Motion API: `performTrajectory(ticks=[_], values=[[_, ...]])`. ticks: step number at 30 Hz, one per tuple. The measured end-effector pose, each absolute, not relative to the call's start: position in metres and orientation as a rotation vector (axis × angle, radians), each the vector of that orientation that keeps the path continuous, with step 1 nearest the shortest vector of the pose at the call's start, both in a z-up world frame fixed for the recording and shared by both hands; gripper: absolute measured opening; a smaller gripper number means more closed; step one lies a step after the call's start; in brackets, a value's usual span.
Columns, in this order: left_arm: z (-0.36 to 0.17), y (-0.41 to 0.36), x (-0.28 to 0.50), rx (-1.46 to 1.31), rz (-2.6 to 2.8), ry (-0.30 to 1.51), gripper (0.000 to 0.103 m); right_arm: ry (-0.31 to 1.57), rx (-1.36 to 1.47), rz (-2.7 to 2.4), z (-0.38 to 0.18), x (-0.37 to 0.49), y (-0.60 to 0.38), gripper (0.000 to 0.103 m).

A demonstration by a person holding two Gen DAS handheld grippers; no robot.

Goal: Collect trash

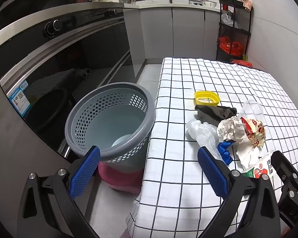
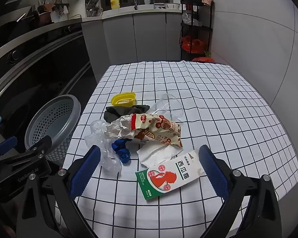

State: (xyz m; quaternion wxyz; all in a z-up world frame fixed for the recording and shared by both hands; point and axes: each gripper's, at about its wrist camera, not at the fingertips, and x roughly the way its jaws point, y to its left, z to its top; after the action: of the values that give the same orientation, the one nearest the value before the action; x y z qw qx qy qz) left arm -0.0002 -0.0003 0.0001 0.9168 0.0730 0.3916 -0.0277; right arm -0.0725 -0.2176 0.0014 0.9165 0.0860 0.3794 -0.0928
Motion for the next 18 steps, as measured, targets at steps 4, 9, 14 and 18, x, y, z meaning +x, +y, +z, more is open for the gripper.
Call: performTrajectory(ticks=[4,9,14,18], values=[[-0.0006,-0.0004,0.0004,0.146,-0.058,0.807,0.097,0.781,0.178,-0.190,0.0028,-0.0737,-0.2175,0.095],[-0.0007,-0.0012,-0.0001,0.146,-0.064,0.803,0.097,0.782,0.181,-0.188,0.0028,-0.0729,-0.2188,0.095],[0.0043,0.0022,-0.0004,0.144,-0.064,0.802,0.097,0.773,0.180,-0.187,0.0064,-0.0762,-0.2185,0.095],[0.0035,0.0013,-0.0009,0.147,-0.064,0.800,0.097,0.770,0.181,-0.189,0.0070,-0.0762,-0.2193,0.095]])
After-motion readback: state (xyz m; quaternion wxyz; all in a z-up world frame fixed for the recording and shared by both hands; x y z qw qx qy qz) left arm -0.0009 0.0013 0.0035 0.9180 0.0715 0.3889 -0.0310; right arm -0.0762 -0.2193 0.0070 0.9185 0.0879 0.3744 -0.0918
